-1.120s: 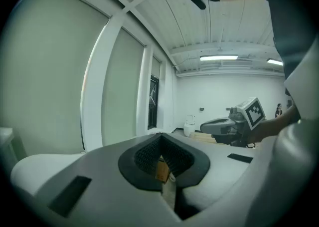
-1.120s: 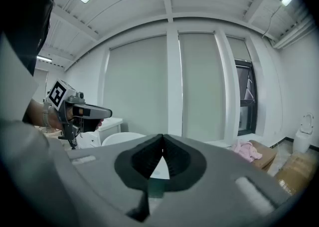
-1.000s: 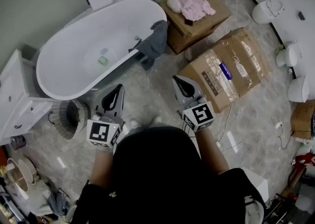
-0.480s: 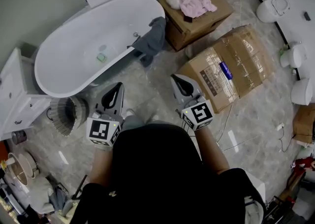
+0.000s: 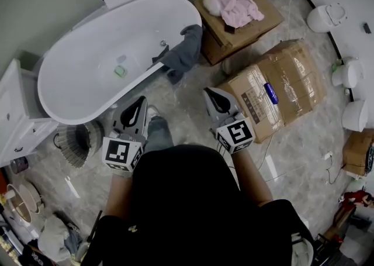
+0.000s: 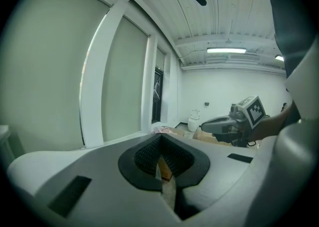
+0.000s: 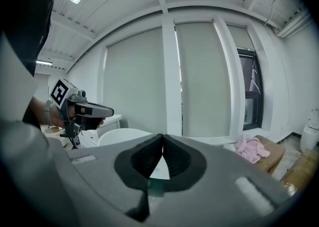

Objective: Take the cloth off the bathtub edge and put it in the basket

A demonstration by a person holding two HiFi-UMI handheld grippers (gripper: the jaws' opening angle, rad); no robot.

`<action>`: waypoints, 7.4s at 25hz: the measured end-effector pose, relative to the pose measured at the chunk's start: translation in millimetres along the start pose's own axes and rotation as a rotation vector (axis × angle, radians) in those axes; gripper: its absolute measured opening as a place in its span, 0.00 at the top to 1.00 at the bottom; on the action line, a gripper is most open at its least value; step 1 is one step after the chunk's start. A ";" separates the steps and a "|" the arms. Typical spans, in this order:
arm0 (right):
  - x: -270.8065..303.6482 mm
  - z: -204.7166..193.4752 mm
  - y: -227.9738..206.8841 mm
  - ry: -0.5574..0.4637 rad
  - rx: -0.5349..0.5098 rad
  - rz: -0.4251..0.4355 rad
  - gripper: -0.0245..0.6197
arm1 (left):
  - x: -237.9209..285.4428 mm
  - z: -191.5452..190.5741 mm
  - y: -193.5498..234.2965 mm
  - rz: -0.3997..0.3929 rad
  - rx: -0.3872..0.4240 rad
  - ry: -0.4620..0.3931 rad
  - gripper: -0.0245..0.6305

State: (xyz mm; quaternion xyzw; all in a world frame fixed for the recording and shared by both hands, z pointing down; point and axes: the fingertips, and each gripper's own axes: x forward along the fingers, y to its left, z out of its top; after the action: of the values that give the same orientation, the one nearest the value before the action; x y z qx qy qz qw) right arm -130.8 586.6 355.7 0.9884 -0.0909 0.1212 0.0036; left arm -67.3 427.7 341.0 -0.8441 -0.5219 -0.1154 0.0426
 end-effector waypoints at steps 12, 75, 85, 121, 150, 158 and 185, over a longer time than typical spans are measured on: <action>182.9 23.0 -20.1 0.072 0.003 -0.042 0.96 | 61.1 10.5 169.8 -0.062 -0.025 0.016 0.94; 455.2 -471.0 -167.3 1.098 -0.581 0.797 0.23 | 136.9 -154.4 241.7 0.531 -0.452 0.411 0.94; 456.4 -517.8 -174.5 1.184 -0.789 0.815 0.33 | 122.9 -179.7 242.9 0.591 -0.480 0.415 0.94; 430.0 -325.6 -118.1 0.975 -0.590 0.646 0.90 | 54.2 -112.1 244.4 0.618 -0.486 0.226 0.94; 420.7 47.7 14.8 0.309 -0.143 0.730 0.90 | -20.4 -15.1 286.0 0.793 -0.345 0.038 0.94; 417.0 94.2 75.1 0.233 -0.125 0.930 0.90 | -51.6 -17.3 267.3 0.958 -0.348 0.047 0.94; 264.6 98.5 476.5 0.186 -0.281 1.421 0.90 | -385.5 -108.6 177.6 1.304 -0.465 -0.057 0.94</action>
State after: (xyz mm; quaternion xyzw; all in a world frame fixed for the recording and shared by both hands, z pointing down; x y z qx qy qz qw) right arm 59.1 67.8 316.5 0.6667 -0.7245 0.1649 0.0583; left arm -90.6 -9.3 362.8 -0.9753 0.1296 -0.1530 -0.0926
